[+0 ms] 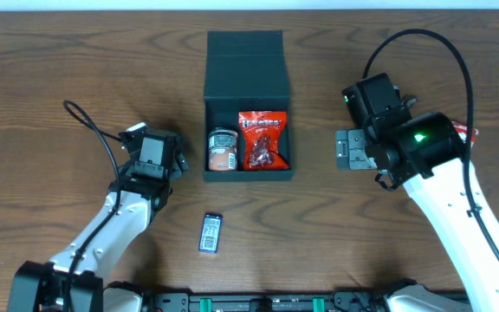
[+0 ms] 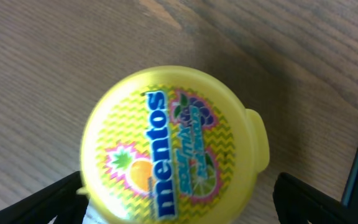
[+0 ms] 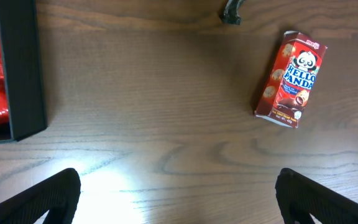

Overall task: Pack container
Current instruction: 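Move the left gripper to the yellow Mentos tube and grasp it, then lift the yellow Mentos tube with the left gripper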

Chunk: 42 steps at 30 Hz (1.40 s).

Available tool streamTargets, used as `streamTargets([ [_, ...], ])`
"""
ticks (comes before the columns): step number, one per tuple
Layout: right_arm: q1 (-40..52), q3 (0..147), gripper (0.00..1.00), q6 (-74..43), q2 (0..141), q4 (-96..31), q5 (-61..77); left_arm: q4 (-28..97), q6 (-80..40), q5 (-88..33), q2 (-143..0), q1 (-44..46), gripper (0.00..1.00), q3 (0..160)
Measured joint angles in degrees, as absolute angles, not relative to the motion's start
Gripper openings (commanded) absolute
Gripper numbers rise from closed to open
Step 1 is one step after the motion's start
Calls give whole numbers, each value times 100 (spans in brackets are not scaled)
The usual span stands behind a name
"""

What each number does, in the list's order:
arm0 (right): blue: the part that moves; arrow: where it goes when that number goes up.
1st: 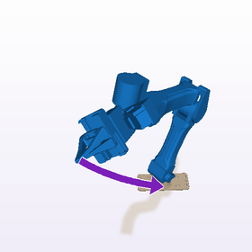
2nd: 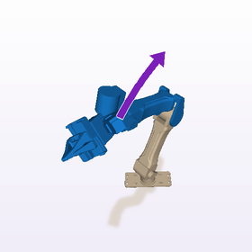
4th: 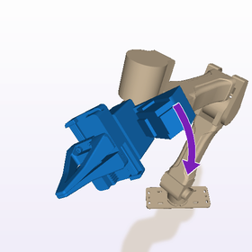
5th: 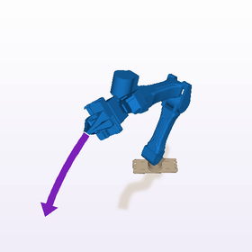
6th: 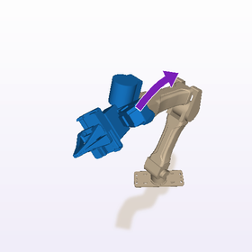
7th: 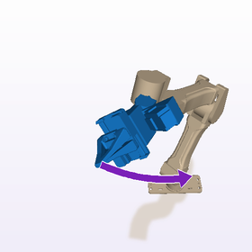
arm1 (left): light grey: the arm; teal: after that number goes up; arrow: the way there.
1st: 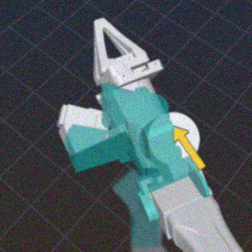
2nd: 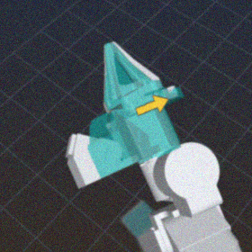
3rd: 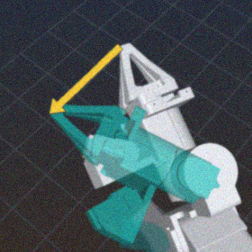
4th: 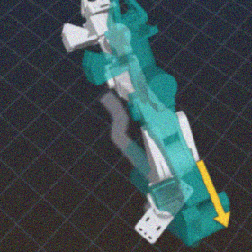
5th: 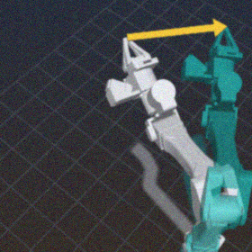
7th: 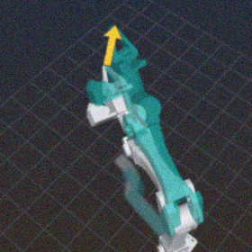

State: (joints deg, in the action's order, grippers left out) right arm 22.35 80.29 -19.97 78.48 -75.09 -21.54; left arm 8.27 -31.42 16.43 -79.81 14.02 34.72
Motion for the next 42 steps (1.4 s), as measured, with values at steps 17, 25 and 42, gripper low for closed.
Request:
streamTargets([
  [17, 2235, 8029, 99, -1997, 7848, -7509, -2279, 458, -3103, 1627, -8573, 1402, 100, 3472],
  [25, 2235, 8029, 99, -1997, 7848, -7430, -2296, 318, -2976, 1693, -8604, 1321, 83, 3472],
  [42, 2235, 8027, 99, -1997, 7848, -7424, -2298, 261, -2847, 1715, -8604, 1313, 41, 3472],
])
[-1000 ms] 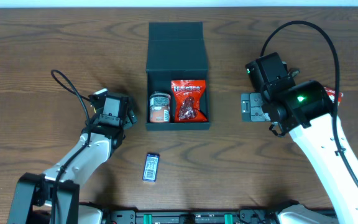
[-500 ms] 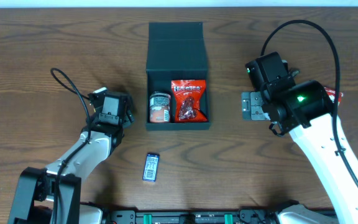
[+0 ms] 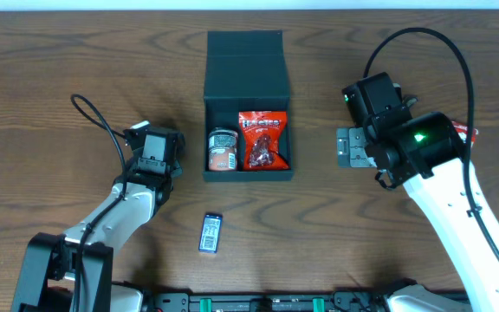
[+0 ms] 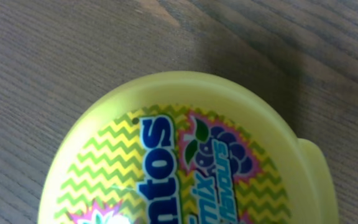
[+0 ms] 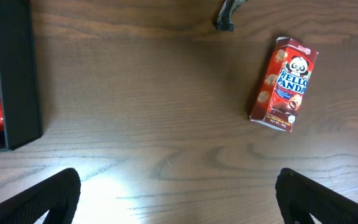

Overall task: Pack container
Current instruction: 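Lift the yellow Mentos tube with the left gripper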

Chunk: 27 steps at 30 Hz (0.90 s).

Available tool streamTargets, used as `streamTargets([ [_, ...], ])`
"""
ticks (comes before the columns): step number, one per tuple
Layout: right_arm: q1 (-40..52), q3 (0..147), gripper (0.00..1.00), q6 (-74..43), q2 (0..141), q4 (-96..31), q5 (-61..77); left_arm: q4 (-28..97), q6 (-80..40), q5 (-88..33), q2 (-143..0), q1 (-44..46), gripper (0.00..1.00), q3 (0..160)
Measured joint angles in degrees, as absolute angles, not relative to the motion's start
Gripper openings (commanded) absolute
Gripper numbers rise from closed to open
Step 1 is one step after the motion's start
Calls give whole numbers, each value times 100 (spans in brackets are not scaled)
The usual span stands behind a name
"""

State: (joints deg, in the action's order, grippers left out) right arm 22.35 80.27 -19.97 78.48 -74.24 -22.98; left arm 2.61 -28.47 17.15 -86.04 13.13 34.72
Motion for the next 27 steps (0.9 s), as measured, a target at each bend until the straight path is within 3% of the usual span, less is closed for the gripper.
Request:
streamTargets([
  [4, 2235, 8029, 99, -1997, 7848, -7426, -2298, 261, -2847, 1715, -8606, 1313, 26, 3472],
  [6, 2235, 8029, 99, -1997, 7848, -7426, -2298, 261, -2847, 1715, -8604, 1313, 6, 3472],
  [17, 2235, 8029, 99, -1997, 7848, -7424, -2298, 429, -2847, 1588, -8510, 1310, 6, 3476],
  [27, 2235, 8027, 99, -2025, 7848, -7419, -2296, 2622, -2650, 1009, -7284, 1313, 6, 4646],
])
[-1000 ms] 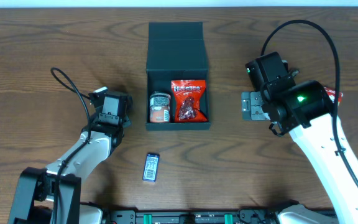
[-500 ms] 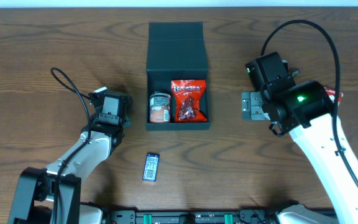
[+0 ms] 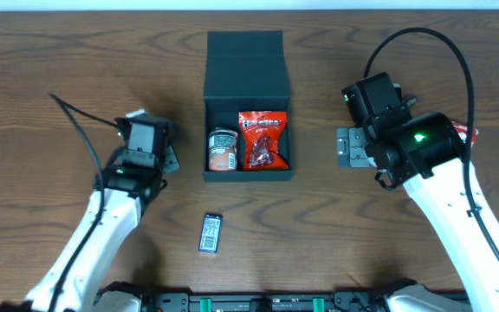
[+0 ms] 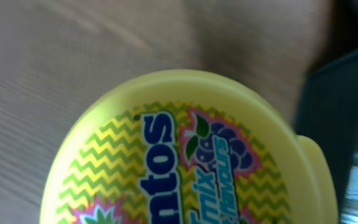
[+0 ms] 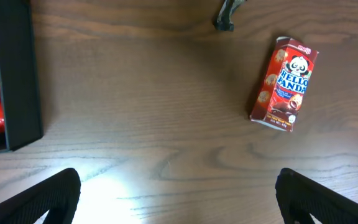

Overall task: Pack container
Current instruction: 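Lift the yellow Mentos tube with the left gripper, then carry the Mentos tube over the box and lower it into the back-left corner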

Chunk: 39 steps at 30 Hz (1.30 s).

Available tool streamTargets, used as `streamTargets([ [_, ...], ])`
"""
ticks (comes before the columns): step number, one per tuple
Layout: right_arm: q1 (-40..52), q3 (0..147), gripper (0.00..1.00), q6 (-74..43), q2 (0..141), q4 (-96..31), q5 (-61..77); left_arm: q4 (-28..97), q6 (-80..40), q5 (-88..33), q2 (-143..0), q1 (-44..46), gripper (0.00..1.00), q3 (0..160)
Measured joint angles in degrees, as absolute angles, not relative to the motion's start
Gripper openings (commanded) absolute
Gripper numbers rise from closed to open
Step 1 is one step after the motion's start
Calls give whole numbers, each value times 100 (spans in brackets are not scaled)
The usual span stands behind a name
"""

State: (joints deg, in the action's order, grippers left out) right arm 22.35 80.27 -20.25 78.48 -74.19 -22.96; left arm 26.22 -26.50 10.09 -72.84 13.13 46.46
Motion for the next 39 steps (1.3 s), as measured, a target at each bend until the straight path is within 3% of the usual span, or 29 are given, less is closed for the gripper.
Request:
streamTargets([
  [7, 2235, 8023, 99, -2038, 7848, -7413, -2296, 4652, -2582, -469, -7212, 1313, 6, 6541],
  [13, 2235, 8018, 99, -2038, 7848, -7415, -2296, 5446, -2563, -1743, -7411, 1369, 6, 8217],
  [19, 2235, 8018, 99, -2038, 7848, -7430, -2294, 4700, -3229, -2985, -8399, 1719, 6, 9338],
  [26, 2235, 8018, 99, -2038, 7848, -7450, -2296, 3055, -5588, -4158, -9585, 1688, 6, 9378],
  [39, 2235, 8016, 99, -2038, 7848, -7450, -2241, 3026, -7929, -4512, -10836, 1116, 6, 9378],
])
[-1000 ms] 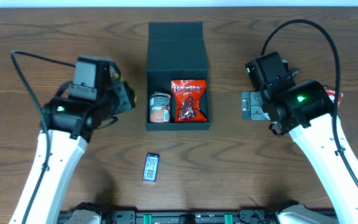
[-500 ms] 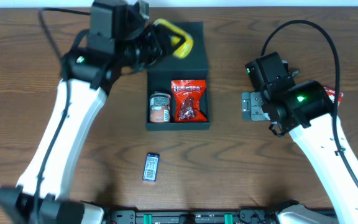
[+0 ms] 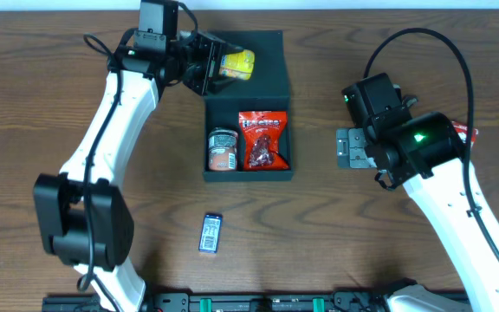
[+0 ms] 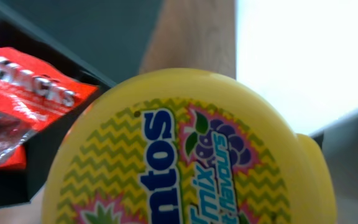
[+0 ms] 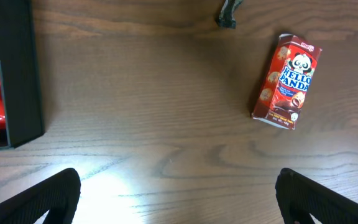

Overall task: Pack container
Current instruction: 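Carry the Mentos tube over the box and lower it into the back-left corner, then open the left gripper and withdraw it from the box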

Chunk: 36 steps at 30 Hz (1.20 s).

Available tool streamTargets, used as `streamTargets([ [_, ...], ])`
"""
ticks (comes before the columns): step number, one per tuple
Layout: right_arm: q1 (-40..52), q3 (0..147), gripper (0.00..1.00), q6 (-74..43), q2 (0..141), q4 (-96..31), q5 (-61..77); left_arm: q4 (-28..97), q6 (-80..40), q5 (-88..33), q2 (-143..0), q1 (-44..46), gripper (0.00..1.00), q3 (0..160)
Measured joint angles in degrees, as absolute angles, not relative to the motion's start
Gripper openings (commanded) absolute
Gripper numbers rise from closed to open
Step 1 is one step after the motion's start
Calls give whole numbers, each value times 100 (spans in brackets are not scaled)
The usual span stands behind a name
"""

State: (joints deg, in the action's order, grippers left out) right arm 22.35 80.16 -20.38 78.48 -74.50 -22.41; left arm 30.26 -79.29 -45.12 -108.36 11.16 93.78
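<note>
The yellow Mentos tub (image 3: 235, 64) hangs over the flipped-back lid of the black box (image 3: 248, 171), with my left gripper (image 3: 208, 71) shut on it. It fills the left wrist view (image 4: 191, 155), hiding the fingers. Inside the box lie a red snack bag (image 3: 260, 139) and a small can (image 3: 223, 149). My right gripper (image 5: 179, 199) stands open over bare table, right of the box. A red Hello Panda box (image 5: 289, 80) lies beyond it.
A small dark packet (image 3: 210, 232) lies on the table in front of the box. A black clip (image 5: 228, 12) sits at the far edge of the right wrist view. The box wall (image 5: 18, 74) shows at that view's left.
My left gripper has carried the Mentos tub from the table left of the box up to the far side, over the box's lid. The right arm has not moved.
My left gripper stood open around the Mentos tub on the table left of the box. Then it was lower on the tub. Then it held the tub just clear of the table, and now over the lid. The right gripper stayed open in place.
</note>
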Motion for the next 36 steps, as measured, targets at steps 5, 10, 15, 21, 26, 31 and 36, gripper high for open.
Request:
streamTargets([
  [5, 2235, 8016, 99, -2038, 7848, -7450, -2226, 3496, -8239, -4694, -11255, 1057, 6, 9378],
  [10, 2235, 8016, 99, -2038, 7848, -7454, -2206, 4158, -8287, -4842, -11467, 1061, 6, 9378],
  [15, 2235, 8018, 99, -2038, 7848, -7470, -2206, 4399, -8267, -4928, -11467, 1059, 6, 9378],
  [21, 2235, 7931, 99, -2038, 7848, -7426, -2202, 4943, -8412, -4936, -11467, 1061, 6, 9380],
  [26, 2235, 7789, 99, -2038, 7848, -7360, -2189, 4947, -8589, -4853, -11467, 1059, 6, 9380],
  [31, 2235, 7780, 99, -2038, 7848, -7360, -2187, 4947, -8705, -4571, -11467, 1059, 8, 9380],
  [36, 2235, 7780, 99, -2038, 7848, -7354, -2187, 4941, -8729, -4313, -11467, 1059, 6, 9380],
])
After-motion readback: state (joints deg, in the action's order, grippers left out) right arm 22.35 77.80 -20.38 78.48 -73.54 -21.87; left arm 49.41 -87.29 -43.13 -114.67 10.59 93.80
